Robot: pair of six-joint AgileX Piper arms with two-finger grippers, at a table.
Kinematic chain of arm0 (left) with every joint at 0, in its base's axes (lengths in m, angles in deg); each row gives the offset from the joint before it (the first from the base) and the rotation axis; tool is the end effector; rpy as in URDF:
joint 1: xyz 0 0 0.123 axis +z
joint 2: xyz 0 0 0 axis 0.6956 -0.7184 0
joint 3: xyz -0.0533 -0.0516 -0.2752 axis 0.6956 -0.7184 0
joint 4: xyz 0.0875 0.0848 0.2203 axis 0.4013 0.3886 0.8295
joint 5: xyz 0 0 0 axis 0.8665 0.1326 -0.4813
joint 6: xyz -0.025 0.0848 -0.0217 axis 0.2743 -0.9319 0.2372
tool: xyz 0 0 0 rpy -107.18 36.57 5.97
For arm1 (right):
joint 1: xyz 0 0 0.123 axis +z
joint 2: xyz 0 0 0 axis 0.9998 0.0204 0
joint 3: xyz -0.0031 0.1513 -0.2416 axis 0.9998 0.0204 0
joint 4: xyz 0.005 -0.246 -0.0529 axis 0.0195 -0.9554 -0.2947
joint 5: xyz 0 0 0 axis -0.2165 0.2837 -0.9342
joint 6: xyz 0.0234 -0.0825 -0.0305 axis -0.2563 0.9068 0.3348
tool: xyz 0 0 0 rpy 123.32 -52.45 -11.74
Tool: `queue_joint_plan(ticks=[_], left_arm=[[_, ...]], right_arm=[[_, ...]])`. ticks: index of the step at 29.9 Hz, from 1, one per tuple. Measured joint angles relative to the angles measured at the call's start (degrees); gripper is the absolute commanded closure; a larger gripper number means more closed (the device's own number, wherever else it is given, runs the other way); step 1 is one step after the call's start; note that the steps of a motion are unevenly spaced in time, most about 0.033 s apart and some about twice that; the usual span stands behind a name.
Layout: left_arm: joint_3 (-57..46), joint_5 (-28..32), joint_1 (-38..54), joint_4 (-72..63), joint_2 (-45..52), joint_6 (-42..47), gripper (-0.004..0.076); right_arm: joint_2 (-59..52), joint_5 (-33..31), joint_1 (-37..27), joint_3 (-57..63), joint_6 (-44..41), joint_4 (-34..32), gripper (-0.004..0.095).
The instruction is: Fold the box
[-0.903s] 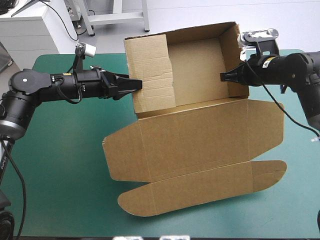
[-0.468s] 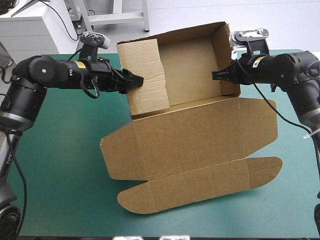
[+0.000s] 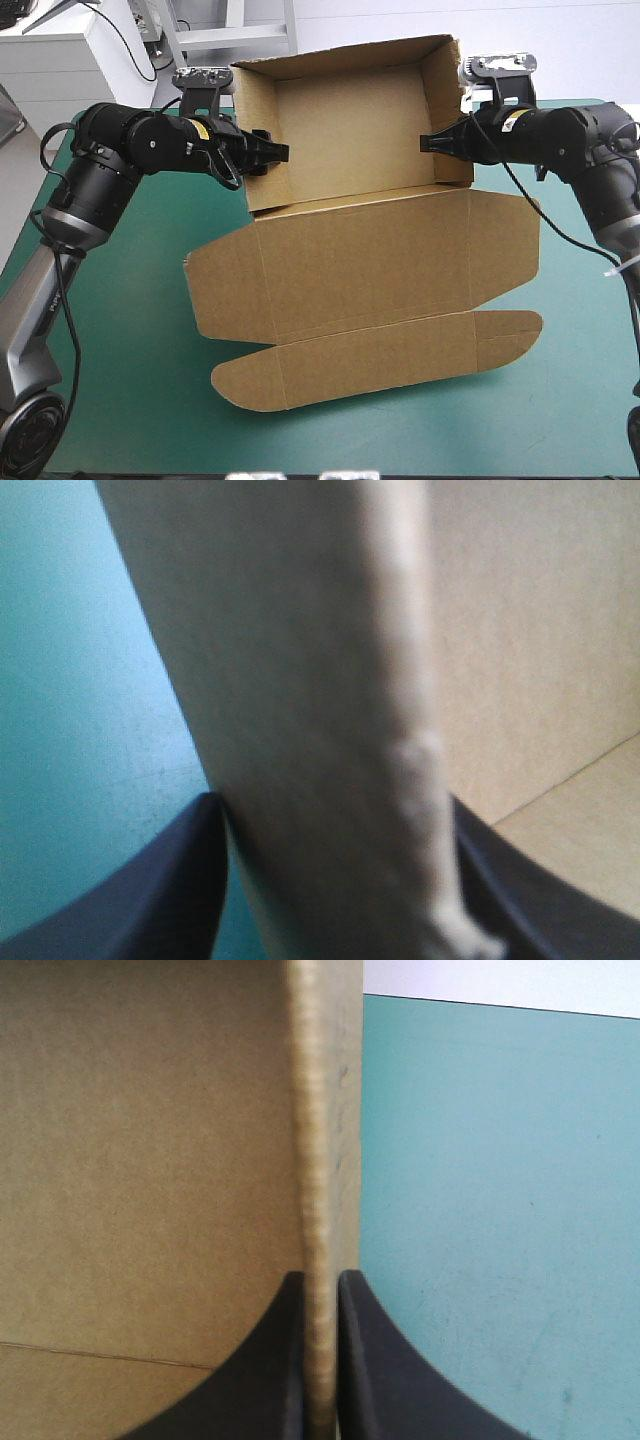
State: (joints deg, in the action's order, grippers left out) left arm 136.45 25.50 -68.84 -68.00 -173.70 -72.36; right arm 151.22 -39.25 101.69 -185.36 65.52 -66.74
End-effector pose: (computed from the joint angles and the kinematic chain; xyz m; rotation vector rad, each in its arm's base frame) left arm 0.3043 -0.1534 0.4455 0.2957 2.3328 -0.4862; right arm 0.3113 0.0854 0.4492 -0.2200 2.1986 0.3540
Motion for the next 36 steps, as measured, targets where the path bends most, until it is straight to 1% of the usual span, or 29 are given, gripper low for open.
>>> queue_joint_plan(ticks=[1, 3, 4, 9, 13, 20, 28, 32, 36], left_arm=[[0.0, 0.1, 0.0, -0.1, 0.0, 0.3, 0.0601], [0.0, 0.4, 0.0, 0.2, 0.0, 0.9, 0.0701], [0.0, 0.9, 0.0, 0.5, -0.1, 1.2, 0.073], [0.0, 1.8, 0.4, 1.2, -1.5, -0.1, 0.0729], [0.0, 1.3, 0.4, 0.7, -3.5, -0.4, 0.0729], [0.0, -3.0, 0.4, 0.2, -9.7, -1.5, 0.0731], [-0.1, -8.0, 0.4, -0.1, -17.5, -1.7, 0.0731], [-0.1, -9.8, 0.4, -0.1, -20.9, -1.7, 0.0731], [-0.1, -10.2, 0.4, 0.2, -23.3, -1.9, 0.0731]], right_arm=[[0.0, 0.0, 0.0, 0.0, 0.0, -0.2, 0.0922], [0.0, -0.1, 0.0, 0.0, 0.1, -0.7, 0.0922], [0.0, -0.5, 0.0, 0.0, 0.1, -0.8, 0.0922], [-0.1, -1.7, 0.0, -0.1, 0.0, -1.0, 0.0922], [1.1, -3.8, 0.0, -0.1, 0.0, -1.5, 0.0923], [6.9, -9.0, 0.0, -0.1, 0.3, -2.2, 0.0923], [16.4, -14.6, 0.0, -0.1, 0.3, -2.1, 0.0923], [20.8, -16.1, 0.0, -0.1, 0.3, -1.6, 0.0923], [23.1, -16.3, 0.0, -0.1, 0.3, -1.5, 0.0923]])
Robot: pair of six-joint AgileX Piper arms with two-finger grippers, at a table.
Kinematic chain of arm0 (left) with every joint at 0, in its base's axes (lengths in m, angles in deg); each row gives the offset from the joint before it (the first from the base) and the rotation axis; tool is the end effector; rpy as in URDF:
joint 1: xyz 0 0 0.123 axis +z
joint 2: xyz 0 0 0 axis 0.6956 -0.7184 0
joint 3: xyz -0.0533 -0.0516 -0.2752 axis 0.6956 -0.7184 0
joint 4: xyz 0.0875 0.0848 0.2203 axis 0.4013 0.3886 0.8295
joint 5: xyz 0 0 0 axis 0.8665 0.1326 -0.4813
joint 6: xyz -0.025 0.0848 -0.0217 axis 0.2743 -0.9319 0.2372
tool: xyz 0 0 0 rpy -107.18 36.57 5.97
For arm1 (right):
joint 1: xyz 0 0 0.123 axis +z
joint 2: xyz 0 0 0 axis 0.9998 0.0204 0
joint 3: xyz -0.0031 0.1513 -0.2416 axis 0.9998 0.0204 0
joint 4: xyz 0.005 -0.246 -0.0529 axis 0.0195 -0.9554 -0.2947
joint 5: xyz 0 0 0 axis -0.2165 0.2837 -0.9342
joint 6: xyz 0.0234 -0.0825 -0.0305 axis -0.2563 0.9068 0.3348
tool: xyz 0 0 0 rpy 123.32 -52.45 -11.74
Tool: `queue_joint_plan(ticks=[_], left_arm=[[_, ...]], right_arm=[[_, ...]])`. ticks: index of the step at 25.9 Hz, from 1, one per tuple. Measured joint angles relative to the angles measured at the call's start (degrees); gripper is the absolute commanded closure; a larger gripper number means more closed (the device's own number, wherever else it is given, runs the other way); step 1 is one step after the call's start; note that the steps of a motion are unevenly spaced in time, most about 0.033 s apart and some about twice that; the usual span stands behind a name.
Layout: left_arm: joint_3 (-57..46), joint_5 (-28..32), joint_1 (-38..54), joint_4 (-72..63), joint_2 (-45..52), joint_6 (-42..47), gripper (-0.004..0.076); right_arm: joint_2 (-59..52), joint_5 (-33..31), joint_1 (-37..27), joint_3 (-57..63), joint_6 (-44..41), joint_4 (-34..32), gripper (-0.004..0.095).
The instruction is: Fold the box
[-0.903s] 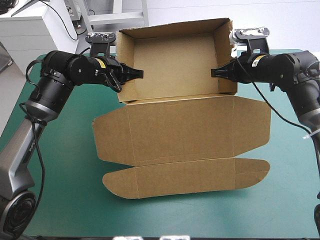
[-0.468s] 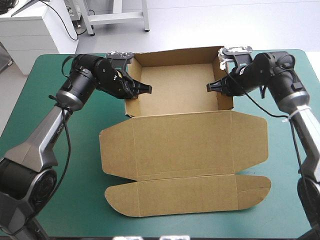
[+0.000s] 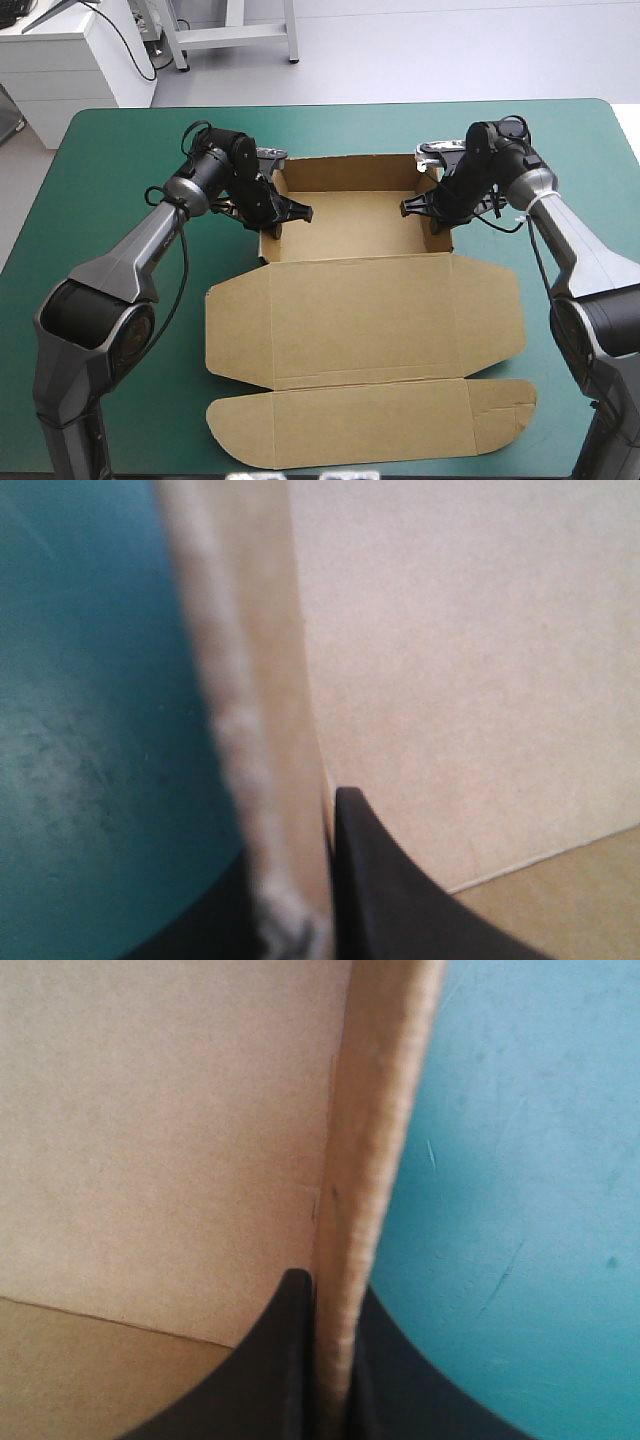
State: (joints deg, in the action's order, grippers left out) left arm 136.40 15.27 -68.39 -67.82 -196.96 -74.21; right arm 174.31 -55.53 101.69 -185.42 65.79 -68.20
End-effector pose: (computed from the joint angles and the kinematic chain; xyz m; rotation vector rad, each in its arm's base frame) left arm 0.3820 -0.1863 0.2793 0.3823 2.9075 -0.3009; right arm 0.3877 0.1031 0.2869 -0.2929 2.8822 0.2760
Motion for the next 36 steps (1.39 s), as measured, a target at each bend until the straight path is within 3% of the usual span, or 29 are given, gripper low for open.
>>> queue_joint_plan(ticks=[8, 10, 13, 15, 18, 29, 36], left_arm=[[0.1, 0.5, -0.1, 0.9, -0.9, -0.6, 0.0723], [0.1, 0.6, -0.1, 1.0, -0.9, -0.9, 0.0661], [0.1, 0.6, -0.1, 0.0, -0.9, -4.1, 0.046], [0.1, 1.0, -0.3, -0.9, -0.9, -6.3, 0.0271], [0.3, 0.9, -0.4, -1.2, -0.9, -6.9, 0.0202], [4.1, 0.8, -0.4, 3.0, -0.4, -6.8, 0.0202], [7.8, 0.6, -0.4, 8.3, 6.6, -6.8, 0.0208]], right_arm=[[0.3, 0.0, 0.0, 0.0, 0.0, -0.7, 0.0922], [0.3, 0.0, 0.0, 0.0, 0.0, -0.9, 0.0874], [0.3, -0.2, 0.0, 0.0, 1.2, -1.2, 0.0578], [0.4, -0.8, 0.0, 0.0, 2.4, -1.2, 0.0265], [0.4, -0.8, 0.1, 0.0, 2.8, -1.5, 0.0143], [0.4, -1.0, 0.1, -2.9, 3.0, -2.0, 0.0142], [-2.2, -1.2, 0.1, -10.2, 3.0, -2.0, 0.0142]])
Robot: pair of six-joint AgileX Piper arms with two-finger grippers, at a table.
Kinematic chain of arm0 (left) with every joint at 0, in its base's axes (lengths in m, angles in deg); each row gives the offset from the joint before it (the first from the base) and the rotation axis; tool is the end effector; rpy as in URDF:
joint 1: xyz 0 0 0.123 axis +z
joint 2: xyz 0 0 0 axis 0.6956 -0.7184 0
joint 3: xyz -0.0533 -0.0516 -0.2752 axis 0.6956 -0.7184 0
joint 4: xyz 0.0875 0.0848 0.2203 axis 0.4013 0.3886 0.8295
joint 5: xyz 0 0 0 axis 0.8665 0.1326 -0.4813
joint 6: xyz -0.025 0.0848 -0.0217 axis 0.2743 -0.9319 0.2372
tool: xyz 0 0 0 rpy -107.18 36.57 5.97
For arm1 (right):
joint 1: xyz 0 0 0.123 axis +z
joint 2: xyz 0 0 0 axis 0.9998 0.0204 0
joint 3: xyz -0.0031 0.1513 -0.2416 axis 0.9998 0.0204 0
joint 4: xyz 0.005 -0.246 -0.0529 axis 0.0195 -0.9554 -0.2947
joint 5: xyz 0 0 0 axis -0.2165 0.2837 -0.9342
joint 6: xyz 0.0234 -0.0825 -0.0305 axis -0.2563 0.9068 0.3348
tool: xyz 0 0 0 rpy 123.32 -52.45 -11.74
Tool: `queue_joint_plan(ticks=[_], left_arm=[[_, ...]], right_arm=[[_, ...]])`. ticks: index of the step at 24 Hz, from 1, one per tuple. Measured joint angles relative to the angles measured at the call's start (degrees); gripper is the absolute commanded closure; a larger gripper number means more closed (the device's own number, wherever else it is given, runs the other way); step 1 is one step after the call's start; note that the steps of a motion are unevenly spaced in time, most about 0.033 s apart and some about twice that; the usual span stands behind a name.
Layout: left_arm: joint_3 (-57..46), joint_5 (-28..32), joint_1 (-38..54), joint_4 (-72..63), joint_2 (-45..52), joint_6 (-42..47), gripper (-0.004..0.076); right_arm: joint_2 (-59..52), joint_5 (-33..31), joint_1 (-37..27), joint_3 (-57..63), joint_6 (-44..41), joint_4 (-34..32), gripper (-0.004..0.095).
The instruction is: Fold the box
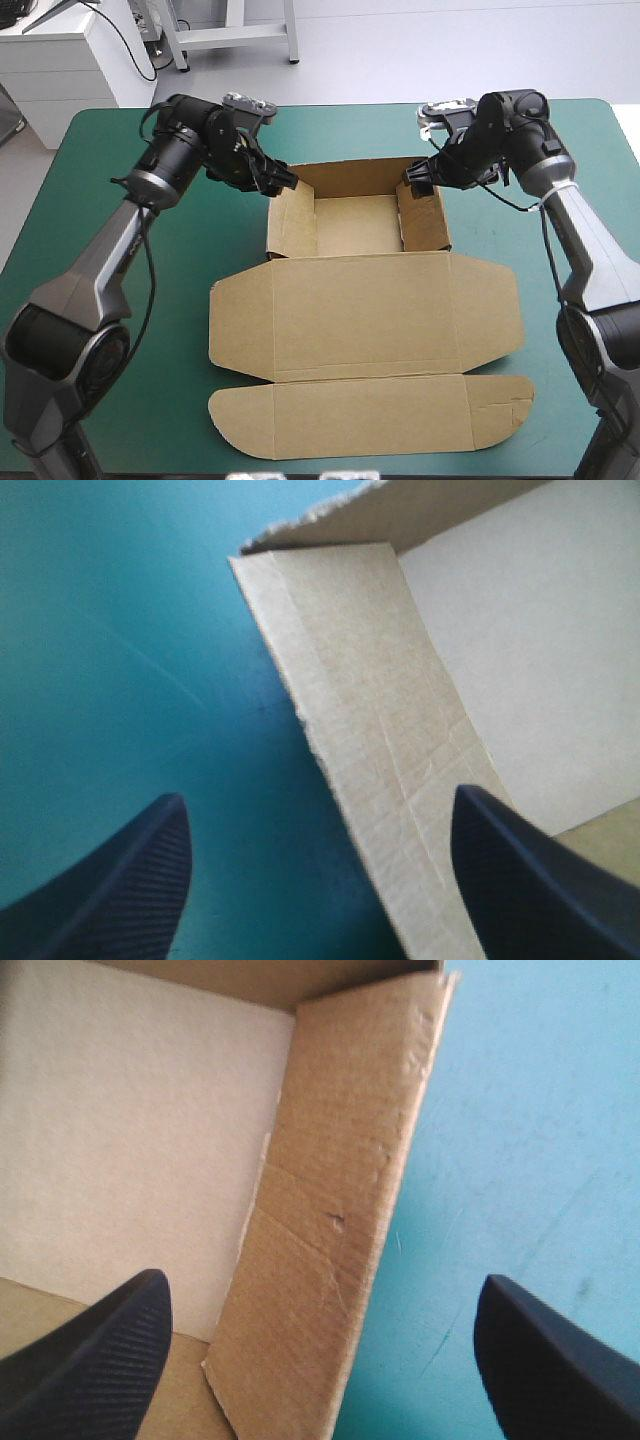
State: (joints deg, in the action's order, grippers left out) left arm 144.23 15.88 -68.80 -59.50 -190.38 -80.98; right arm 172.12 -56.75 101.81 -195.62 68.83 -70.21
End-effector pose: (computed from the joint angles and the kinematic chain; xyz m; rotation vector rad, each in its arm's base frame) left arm 0.3722 -0.1714 0.3654 0.5461 2.5879 -0.1512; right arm 0.3898 0.1015 0.3513 -0.3783 2.6725 0.2305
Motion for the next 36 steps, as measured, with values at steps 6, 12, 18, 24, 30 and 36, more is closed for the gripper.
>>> queue_joint_plan(ticks=[6, 12, 18, 24, 30, 36], left_arm=[[0.2, -0.6, 0.0, 5.8, 14.8, -0.6, 0.0467], [-11.0, -0.6, 0.0, 4.4, 32.2, -5.0, 0.0731], [-41.0, -0.6, 0.0, 4.3, 47.4, -5.7, 0.0731], [-60.0, -0.6, 0.0, 4.2, 58.0, -0.9, 0.0731], [-68.1, -0.6, 0.0, 4.0, 68.8, 1.9, 0.0731], [-68.6, -0.6, 0.0, 4.2, 78.0, 2.3, 0.0731]], right_arm=[[-3.2, -0.5, 0.0, -2.0, 0.2, -2.8, 0.0143], [0.0, -0.5, 0.0, -1.8, 0.4, -3.6, 0.0147], [4.8, -0.4, 0.0, -1.8, 0.4, -1.6, 0.0148], [7.6, -0.4, 0.0, -1.8, 0.4, -0.5, 0.0293], [9.1, -0.2, 0.0, -1.8, 0.4, 0.0, 0.0789], [10.1, 0.6, -0.1, -1.8, -0.2, 0.0, 0.0925]])
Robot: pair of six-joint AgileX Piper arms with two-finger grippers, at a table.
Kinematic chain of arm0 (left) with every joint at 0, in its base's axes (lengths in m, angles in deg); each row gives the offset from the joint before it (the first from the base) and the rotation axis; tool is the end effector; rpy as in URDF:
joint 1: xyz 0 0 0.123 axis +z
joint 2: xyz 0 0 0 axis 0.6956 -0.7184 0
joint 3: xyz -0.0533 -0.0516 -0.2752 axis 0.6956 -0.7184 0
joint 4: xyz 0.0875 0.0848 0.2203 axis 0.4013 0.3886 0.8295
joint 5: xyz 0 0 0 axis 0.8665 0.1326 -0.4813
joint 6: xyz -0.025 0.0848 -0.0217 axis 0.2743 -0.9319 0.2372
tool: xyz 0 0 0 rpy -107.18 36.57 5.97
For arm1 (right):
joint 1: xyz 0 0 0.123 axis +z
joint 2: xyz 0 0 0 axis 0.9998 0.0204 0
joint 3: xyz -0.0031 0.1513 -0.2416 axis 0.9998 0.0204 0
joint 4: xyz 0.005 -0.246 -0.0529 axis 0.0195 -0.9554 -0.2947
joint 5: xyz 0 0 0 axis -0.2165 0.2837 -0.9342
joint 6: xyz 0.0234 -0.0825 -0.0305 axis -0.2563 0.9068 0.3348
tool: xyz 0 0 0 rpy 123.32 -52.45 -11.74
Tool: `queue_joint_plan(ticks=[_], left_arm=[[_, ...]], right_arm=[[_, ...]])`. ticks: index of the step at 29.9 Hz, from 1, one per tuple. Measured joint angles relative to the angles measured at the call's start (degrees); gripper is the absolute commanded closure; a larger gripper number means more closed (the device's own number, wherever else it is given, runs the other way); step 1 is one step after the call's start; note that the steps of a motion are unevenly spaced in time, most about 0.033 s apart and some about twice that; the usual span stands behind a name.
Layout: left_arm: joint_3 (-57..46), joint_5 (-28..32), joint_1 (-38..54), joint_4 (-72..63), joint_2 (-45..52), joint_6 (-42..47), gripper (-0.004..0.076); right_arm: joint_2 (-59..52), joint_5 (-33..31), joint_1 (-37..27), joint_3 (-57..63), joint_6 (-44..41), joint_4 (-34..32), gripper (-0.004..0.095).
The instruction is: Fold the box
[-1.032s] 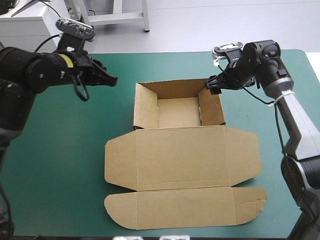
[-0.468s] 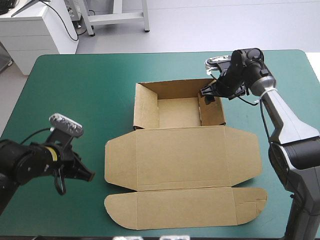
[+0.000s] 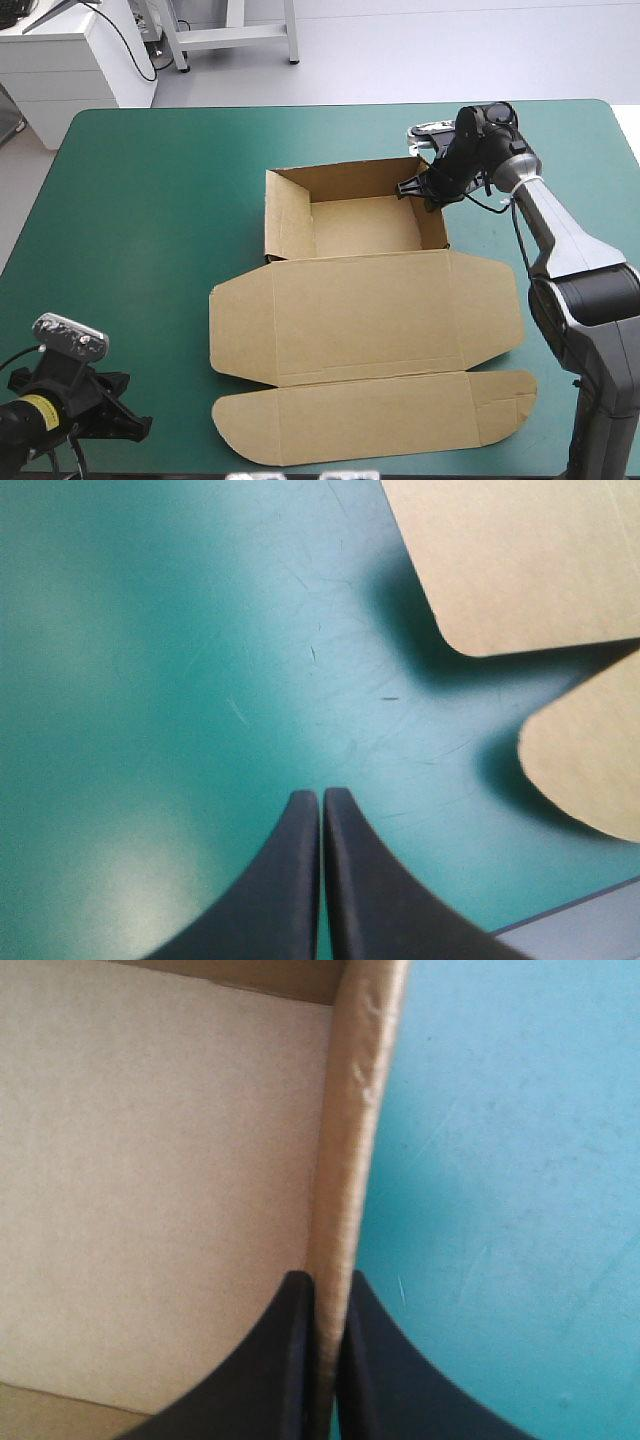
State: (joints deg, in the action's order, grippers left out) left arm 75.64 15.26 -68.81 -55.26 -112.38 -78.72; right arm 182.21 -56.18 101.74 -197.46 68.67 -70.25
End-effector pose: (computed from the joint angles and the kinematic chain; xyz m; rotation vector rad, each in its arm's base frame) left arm 0.0560 -0.0187 0.3282 0.4640 2.4385 -0.1100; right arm 0.4261 0.1092 0.2864 -0.3776 2.8081 0.2213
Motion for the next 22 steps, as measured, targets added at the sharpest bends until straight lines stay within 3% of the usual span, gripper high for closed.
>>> queue_joint_plan(ticks=[12, 18, 22], left_arm=[[0.0, 0.0, 0.0, 0.2, 4.2, 0.2, 0.0731], [0.0, 0.0, 0.0, 0.2, 4.2, 0.2, 0.0731], [0.0, 0.0, 0.0, 0.2, 4.2, 0.2, 0.0731]], right_arm=[[0.2, 0.8, 0.2, -0.2, 1.0, -0.7, 0.0927], [-2.9, -0.3, 0.1, 0.0, 1.9, -10.4, 0.0927], [-5.9, -0.7, -3.1, 0.0, 2.9, -12.4, 0.0927]])
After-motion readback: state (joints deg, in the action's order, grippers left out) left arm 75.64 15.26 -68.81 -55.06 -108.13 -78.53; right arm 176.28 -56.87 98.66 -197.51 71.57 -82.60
